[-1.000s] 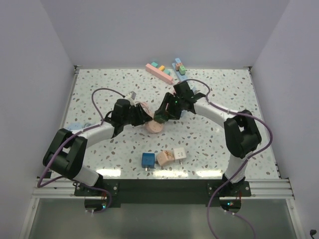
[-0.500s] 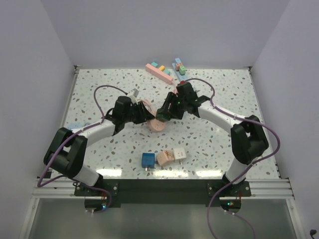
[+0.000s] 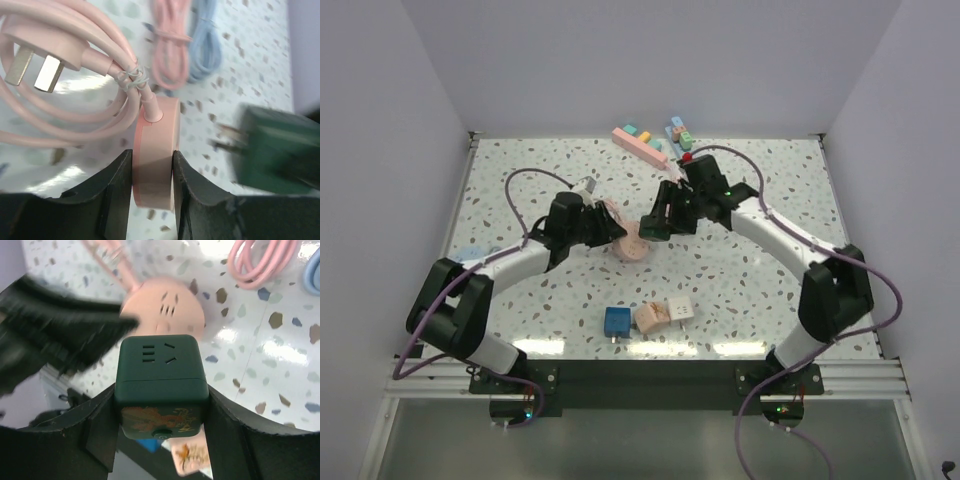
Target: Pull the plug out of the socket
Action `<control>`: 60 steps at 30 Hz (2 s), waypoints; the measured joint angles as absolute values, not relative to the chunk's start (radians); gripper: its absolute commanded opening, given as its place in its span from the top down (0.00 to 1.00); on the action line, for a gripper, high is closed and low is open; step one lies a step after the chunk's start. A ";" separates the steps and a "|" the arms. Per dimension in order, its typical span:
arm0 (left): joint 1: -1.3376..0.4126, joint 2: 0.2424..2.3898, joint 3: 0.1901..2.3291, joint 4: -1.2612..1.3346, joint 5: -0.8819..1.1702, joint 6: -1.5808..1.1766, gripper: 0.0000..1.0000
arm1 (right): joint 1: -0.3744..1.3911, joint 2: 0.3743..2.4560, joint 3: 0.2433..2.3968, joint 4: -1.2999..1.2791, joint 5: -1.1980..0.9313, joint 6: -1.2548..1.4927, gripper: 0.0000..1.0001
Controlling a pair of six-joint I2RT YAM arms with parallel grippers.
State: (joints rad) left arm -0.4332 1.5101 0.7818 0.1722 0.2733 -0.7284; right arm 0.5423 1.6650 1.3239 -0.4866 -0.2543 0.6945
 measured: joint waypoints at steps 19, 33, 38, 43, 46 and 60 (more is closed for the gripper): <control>-0.353 1.497 0.817 0.036 0.101 -0.695 1.00 | 0.535 1.407 1.218 -0.833 -0.089 0.493 1.00; 0.109 1.373 0.802 -0.077 0.118 -0.611 1.00 | 0.530 1.419 0.942 -0.896 -0.106 0.450 1.00; 0.312 1.370 0.764 -0.098 0.093 -0.586 1.00 | 0.532 1.439 0.921 -0.868 -0.178 0.432 1.00; 0.367 1.372 0.751 -0.107 0.073 -0.588 0.78 | 0.536 1.469 0.920 -0.855 -0.235 0.407 0.68; 0.367 1.372 0.751 -0.107 0.069 -0.587 0.45 | 0.537 1.479 0.920 -0.860 -0.253 0.399 0.48; 0.367 1.299 0.751 -0.239 0.067 -0.584 0.00 | 0.538 1.420 1.127 -1.016 -0.199 0.372 0.01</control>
